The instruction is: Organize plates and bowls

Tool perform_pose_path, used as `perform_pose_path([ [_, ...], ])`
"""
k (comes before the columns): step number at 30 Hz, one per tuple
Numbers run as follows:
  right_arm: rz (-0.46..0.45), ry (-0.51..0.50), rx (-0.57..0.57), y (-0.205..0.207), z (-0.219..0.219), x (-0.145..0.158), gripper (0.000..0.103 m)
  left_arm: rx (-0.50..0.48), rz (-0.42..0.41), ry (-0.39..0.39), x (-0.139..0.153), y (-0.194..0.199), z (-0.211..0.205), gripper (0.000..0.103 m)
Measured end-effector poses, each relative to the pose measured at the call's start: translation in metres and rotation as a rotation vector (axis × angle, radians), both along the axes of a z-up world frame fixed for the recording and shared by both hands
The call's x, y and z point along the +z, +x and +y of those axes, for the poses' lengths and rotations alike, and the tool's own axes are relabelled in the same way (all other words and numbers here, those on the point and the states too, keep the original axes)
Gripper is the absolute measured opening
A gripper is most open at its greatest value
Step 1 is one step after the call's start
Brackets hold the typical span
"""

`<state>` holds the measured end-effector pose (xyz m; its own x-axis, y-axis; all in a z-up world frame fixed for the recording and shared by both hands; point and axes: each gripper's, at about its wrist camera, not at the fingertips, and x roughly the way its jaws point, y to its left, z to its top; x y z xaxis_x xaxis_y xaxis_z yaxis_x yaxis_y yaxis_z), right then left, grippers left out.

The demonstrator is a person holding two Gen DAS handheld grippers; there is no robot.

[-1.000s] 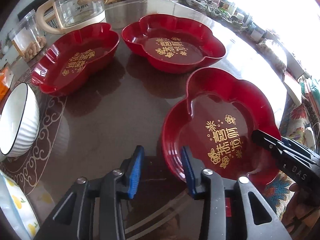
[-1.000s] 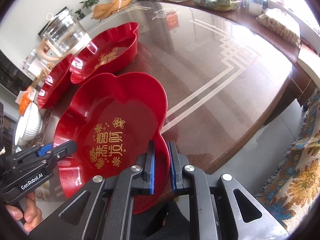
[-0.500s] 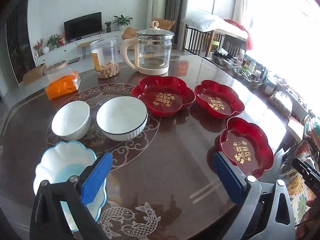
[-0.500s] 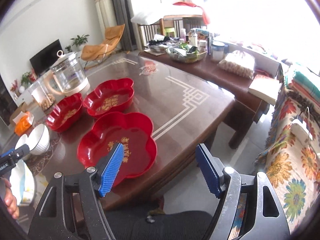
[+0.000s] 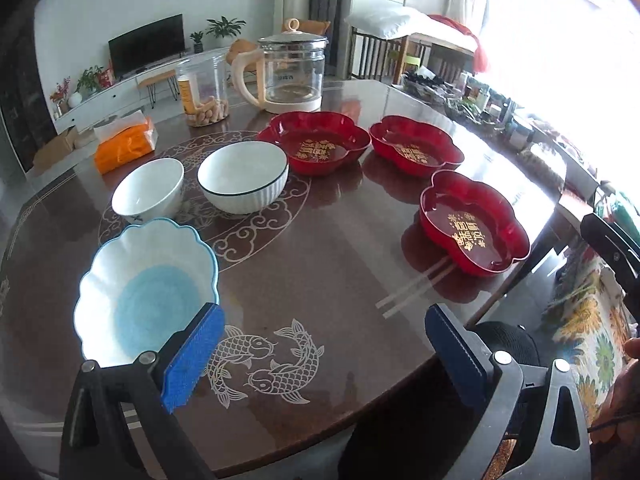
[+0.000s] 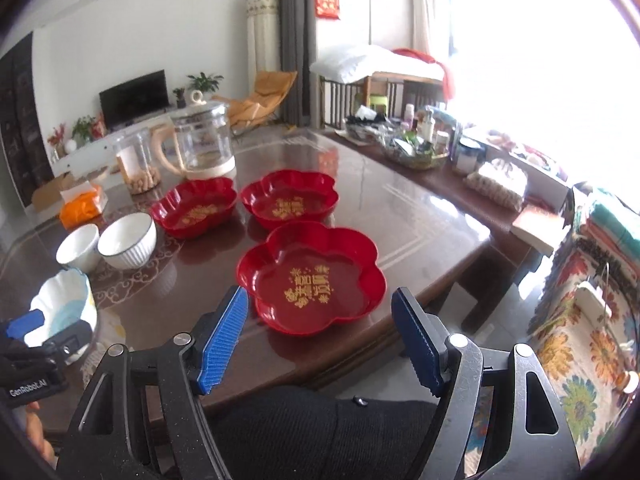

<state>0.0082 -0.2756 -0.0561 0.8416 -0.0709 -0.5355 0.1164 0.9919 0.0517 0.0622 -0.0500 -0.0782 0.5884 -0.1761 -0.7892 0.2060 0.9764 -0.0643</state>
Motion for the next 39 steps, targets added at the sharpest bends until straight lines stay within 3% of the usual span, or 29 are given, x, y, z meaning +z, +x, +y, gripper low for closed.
perform_pose_path([
  [2,0.004,0.072,0.107,0.004,-0.002,-0.005,0.078,0.018,0.012,0.013,-0.002,0.002,-0.001,0.100],
  [5,0.113,0.184,0.144,0.013,-0.006,-0.022,0.078,0.006,0.026,-0.008,-0.002,0.005,0.001,0.100],
  [11,0.205,0.361,0.204,0.034,-0.009,-0.026,0.078,0.011,-0.013,-0.036,0.027,0.035,0.014,0.100],
  [16,0.238,0.432,0.285,0.084,0.003,0.007,0.078,-0.021,-0.025,-0.143,0.078,0.097,0.034,0.100],
  [20,0.302,0.455,0.355,0.148,0.024,0.027,0.078,-0.038,-0.003,-0.087,0.092,0.171,0.034,0.100],
  [23,0.384,0.422,0.362,0.206,0.040,0.020,0.078,-0.013,0.078,-0.050,0.076,0.229,0.032,0.100],
  [29,0.622,0.564,0.220,0.291,0.029,-0.049,0.078,-0.052,0.164,0.106,0.023,0.302,0.018,0.099],
  [34,0.642,0.578,0.213,0.314,0.039,-0.077,0.077,-0.019,0.212,0.125,-0.010,0.340,0.019,0.099],
  [37,0.650,0.574,0.208,0.325,0.047,-0.088,0.076,0.001,0.256,0.121,-0.029,0.360,0.021,0.092],
  [38,0.653,0.562,0.199,0.329,0.049,-0.092,0.075,0.005,0.269,0.121,-0.035,0.365,0.021,0.089],
  [39,0.658,0.549,0.193,0.332,0.051,-0.096,0.067,0.007,0.285,0.120,-0.040,0.370,0.020,0.089],
])
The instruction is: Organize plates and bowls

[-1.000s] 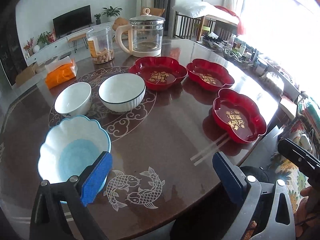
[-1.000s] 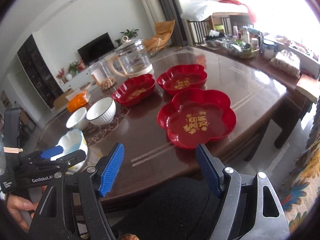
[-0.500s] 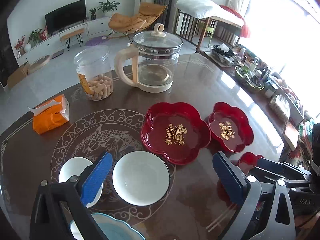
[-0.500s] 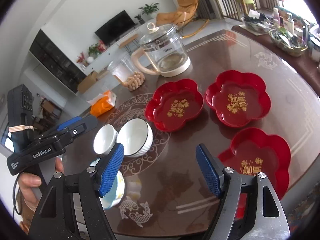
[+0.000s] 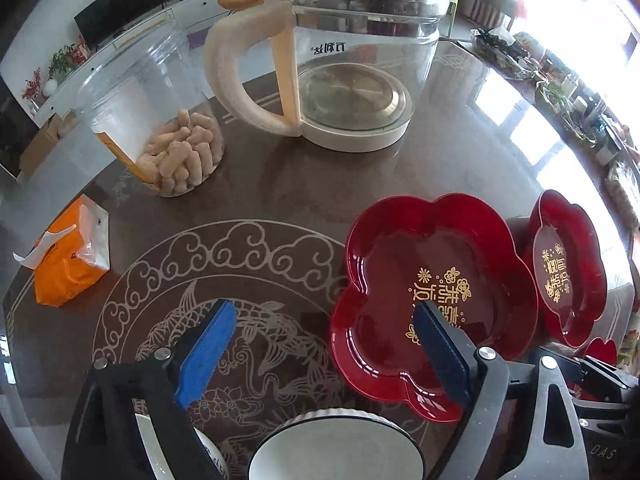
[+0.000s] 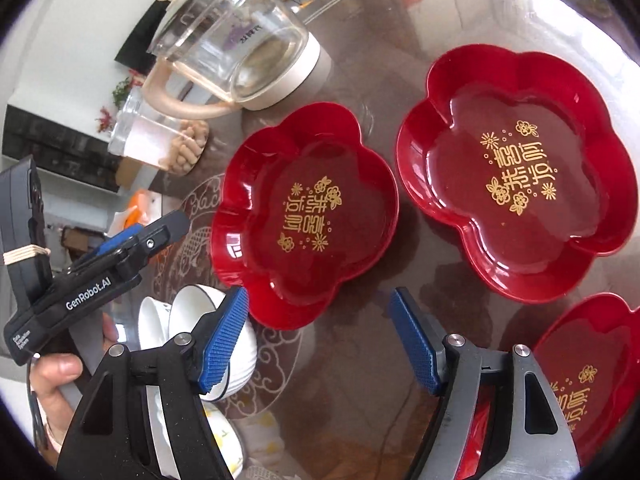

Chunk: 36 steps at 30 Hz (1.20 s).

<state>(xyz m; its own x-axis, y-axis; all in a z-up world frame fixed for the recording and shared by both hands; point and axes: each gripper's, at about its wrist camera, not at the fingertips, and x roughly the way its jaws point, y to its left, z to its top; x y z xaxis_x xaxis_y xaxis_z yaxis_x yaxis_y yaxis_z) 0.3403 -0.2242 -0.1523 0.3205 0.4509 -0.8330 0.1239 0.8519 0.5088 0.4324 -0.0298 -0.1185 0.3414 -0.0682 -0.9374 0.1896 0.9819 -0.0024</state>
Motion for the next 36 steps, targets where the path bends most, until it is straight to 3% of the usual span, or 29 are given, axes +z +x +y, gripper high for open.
perform_pose_path([
  [1,0.011,-0.010,0.003,0.004,0.002,-0.005,0.061,0.000,0.014,0.002,-0.005,0.005,-0.002,0.089],
  [5,0.042,-0.033,-0.020,0.016,0.002,-0.022,0.058,-0.016,0.063,0.044,-0.026,0.020,-0.011,0.088],
  [7,0.042,-0.039,-0.021,0.019,0.003,-0.027,0.058,-0.018,0.095,0.055,-0.038,0.027,-0.014,0.080],
  [8,0.042,-0.030,-0.017,0.021,0.004,-0.029,0.058,-0.015,0.117,0.055,-0.044,0.030,-0.014,0.068],
  [9,0.044,-0.031,-0.014,0.023,0.005,-0.030,0.059,-0.010,0.142,0.048,-0.049,0.033,-0.014,0.049],
  [11,0.043,-0.039,-0.014,0.024,0.006,-0.032,0.058,-0.002,0.193,-0.009,-0.058,0.035,-0.012,0.028],
  [12,0.035,-0.052,-0.015,0.024,0.007,-0.032,0.050,0.008,0.184,-0.017,-0.057,0.035,-0.011,0.026],
  [13,0.038,-0.081,-0.011,0.024,0.008,-0.033,0.035,0.009,0.175,-0.012,-0.056,0.033,-0.010,0.025],
  [18,-0.024,-0.084,-0.022,0.020,0.003,-0.020,0.033,0.012,0.120,-0.056,-0.026,0.018,-0.003,0.022],
  [24,-0.172,-0.091,0.002,-0.012,-0.015,0.051,0.033,-0.055,-0.009,-0.120,0.053,-0.037,-0.016,0.022],
  [28,-0.223,-0.118,0.018,-0.059,-0.050,0.092,0.033,-0.135,-0.060,-0.165,0.082,-0.091,-0.051,0.022],
  [32,-0.207,-0.182,-0.006,-0.109,-0.088,0.098,0.033,-0.223,-0.041,-0.230,0.073,-0.142,-0.104,0.022],
  [36,-0.132,-0.219,-0.081,-0.149,-0.126,0.071,0.033,-0.296,-0.017,-0.203,0.037,-0.175,-0.157,0.022],
])
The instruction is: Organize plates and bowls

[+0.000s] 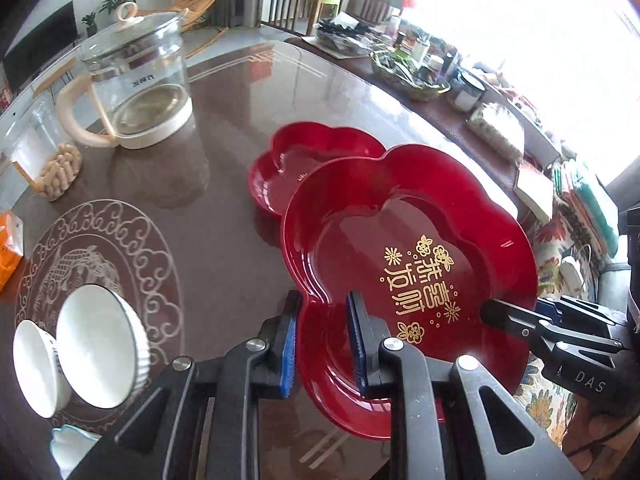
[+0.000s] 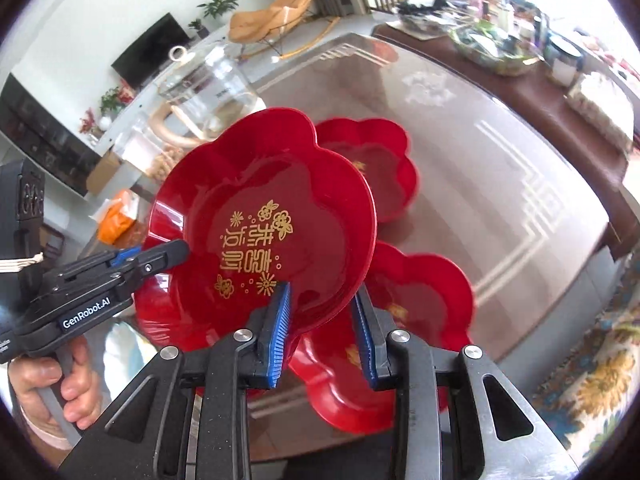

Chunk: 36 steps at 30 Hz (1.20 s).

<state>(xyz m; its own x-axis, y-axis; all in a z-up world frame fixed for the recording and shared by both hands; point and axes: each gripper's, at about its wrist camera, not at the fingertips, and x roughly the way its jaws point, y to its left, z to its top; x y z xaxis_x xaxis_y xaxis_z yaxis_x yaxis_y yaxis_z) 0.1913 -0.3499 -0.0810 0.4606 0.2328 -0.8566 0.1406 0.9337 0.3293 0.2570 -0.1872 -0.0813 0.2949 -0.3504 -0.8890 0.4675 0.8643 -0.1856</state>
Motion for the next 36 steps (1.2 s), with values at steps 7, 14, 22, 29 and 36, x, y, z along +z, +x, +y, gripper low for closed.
perform_pose_path([
  [7,0.073,0.043,-0.121,-0.039,-0.043,-0.053,0.034,-0.056,-0.021,0.116,-0.040,-0.024,-0.052,0.022],
  [14,0.055,0.022,-0.132,-0.047,-0.030,-0.059,0.039,-0.080,-0.084,0.231,-0.049,-0.030,-0.061,0.024],
  [22,0.051,0.012,-0.106,-0.062,-0.022,-0.057,0.060,-0.047,-0.122,0.191,-0.027,-0.018,-0.054,0.025],
  [29,-0.016,0.056,-0.137,-0.092,-0.028,-0.037,0.060,-0.003,-0.146,0.129,-0.002,-0.021,-0.013,0.025],
  [36,-0.139,-0.025,-0.225,-0.131,-0.034,-0.028,0.062,0.098,-0.028,-0.023,-0.012,-0.049,0.053,0.025],
])
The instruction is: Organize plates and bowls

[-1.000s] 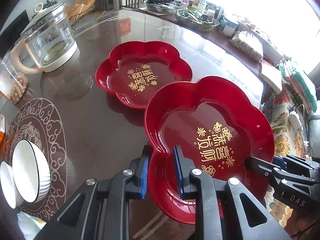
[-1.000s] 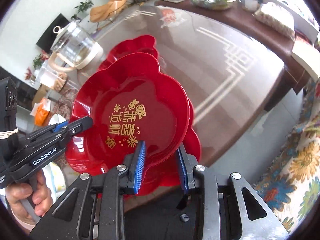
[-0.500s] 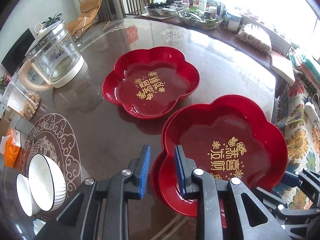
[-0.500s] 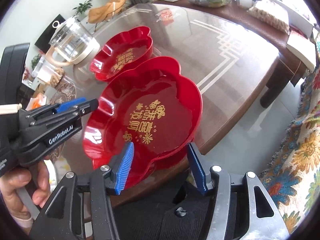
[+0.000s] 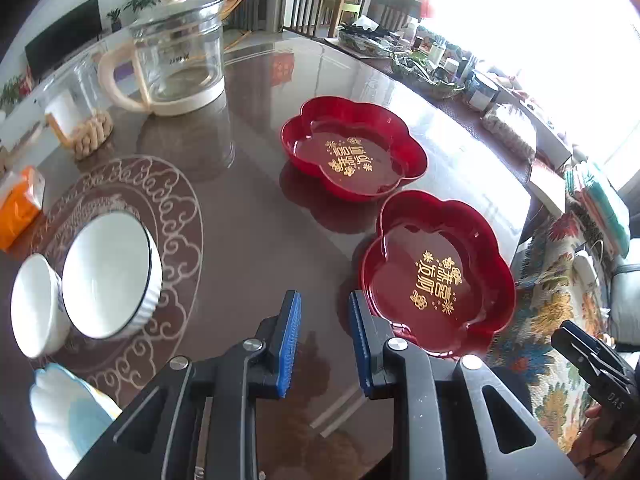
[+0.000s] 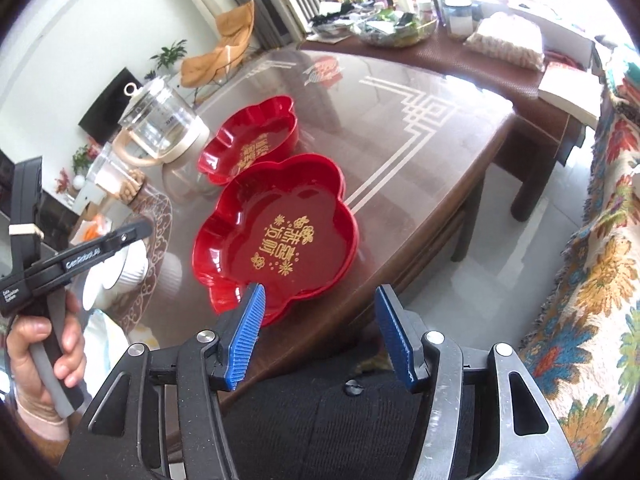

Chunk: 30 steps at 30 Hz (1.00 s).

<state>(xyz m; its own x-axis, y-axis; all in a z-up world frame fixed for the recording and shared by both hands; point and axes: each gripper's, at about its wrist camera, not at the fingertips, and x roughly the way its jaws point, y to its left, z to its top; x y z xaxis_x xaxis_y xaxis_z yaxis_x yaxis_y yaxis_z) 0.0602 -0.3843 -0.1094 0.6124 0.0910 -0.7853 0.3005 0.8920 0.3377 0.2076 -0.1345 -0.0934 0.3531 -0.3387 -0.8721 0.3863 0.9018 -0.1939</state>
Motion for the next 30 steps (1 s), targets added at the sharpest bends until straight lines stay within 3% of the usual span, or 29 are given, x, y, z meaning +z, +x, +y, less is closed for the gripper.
perform_pose_path([
  [4,0.014,-0.066,-0.012,-0.012,0.006,-0.008,0.062,0.051,0.061,-0.094,-0.013,-0.025,0.022,0.026],
  [5,0.018,-0.078,-0.002,-0.013,0.008,-0.007,0.062,0.065,0.062,-0.113,-0.013,-0.031,0.026,0.035],
  [6,0.016,-0.092,0.009,-0.013,0.009,-0.005,0.062,0.079,0.057,-0.128,-0.012,-0.036,0.029,0.055],
  [8,-0.006,-0.142,0.029,-0.015,0.014,0.006,0.062,0.120,0.018,-0.149,-0.003,-0.046,0.035,0.080],
  [9,-0.024,-0.174,0.037,-0.016,0.017,0.014,0.062,0.134,-0.009,-0.158,0.003,-0.051,0.038,0.084],
  [11,-0.055,-0.237,0.048,-0.018,0.023,0.030,0.063,0.132,-0.042,-0.154,0.015,-0.056,0.039,0.084],
  [13,-0.081,-0.293,0.049,-0.020,0.028,0.044,0.073,0.133,-0.072,-0.116,0.028,-0.060,0.037,0.084],
  [16,-0.084,-0.393,0.035,-0.020,0.036,0.060,0.073,0.152,-0.139,0.015,0.046,-0.064,0.036,0.086],
  [18,-0.099,-0.491,0.012,-0.023,0.043,0.072,0.073,0.196,-0.152,0.089,0.051,-0.066,0.038,0.093],
  [20,-0.177,-0.576,0.012,-0.032,0.050,0.084,0.073,0.209,-0.158,0.050,0.052,-0.070,0.044,0.094],
  [22,-0.296,-0.533,0.048,-0.040,0.047,0.091,0.076,0.218,-0.155,-0.025,0.047,-0.070,0.048,0.094],
  [24,-0.359,-0.394,0.166,-0.035,0.040,0.085,0.081,0.251,-0.166,-0.060,0.042,-0.067,0.049,0.094],
  [26,-0.270,-0.327,0.230,-0.016,0.036,0.070,0.081,0.262,-0.166,-0.083,0.035,-0.060,0.046,0.094],
  [30,-0.236,-0.251,0.260,0.006,0.029,0.060,0.081,0.199,-0.142,-0.049,0.026,-0.041,0.026,0.094],
])
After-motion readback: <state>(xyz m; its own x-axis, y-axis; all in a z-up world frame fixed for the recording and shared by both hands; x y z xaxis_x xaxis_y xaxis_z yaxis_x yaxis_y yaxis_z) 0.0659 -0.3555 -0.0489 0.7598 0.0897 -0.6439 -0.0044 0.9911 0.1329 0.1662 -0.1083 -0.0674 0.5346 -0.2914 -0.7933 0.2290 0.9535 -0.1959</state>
